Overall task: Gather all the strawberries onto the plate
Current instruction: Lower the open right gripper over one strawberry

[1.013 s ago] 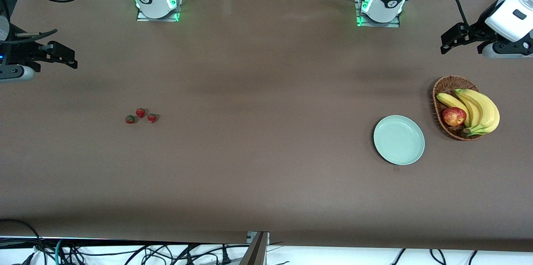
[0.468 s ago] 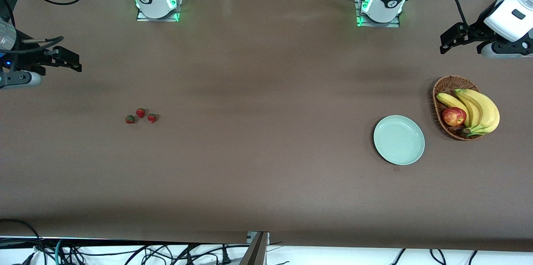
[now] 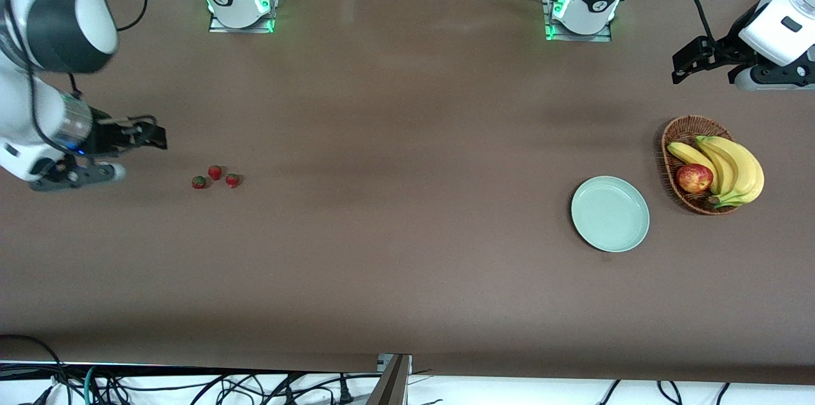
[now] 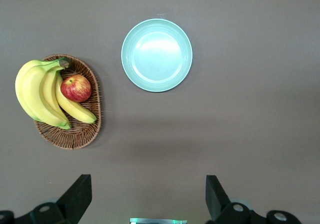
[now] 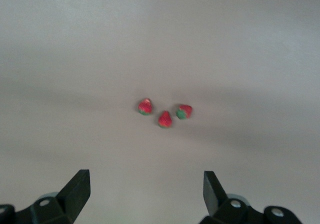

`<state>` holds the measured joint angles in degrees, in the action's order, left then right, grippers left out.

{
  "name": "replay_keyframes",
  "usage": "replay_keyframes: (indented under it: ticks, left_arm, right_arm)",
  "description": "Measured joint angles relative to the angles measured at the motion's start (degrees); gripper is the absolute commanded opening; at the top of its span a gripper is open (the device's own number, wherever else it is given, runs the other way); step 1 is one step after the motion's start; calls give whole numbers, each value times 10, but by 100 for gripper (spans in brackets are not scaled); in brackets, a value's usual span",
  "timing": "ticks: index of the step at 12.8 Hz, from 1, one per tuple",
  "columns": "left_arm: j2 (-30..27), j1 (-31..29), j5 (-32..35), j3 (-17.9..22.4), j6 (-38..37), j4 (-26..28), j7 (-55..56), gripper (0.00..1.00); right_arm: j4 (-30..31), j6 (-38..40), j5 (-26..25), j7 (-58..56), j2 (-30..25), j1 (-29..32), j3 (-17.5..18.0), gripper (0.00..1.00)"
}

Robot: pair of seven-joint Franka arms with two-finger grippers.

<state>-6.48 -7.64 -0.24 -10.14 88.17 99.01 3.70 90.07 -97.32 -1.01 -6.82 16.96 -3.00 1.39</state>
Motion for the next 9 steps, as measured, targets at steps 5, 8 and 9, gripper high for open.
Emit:
replay_keyframes:
  ticks: [5,8,9]
  left_arm:
    - [28,0,1,0,-1,-43,17,100]
    - [29,1,1,-4,-28,-68,19,100]
    - [29,2,1,-9,-31,-71,19,100]
  right_arm:
    - [30,-125,0,20,100,-15,0,100]
    - [100,-197,1,35,107,-24,0,100]
    - [118,-213,1,36,106,-25,0,100]
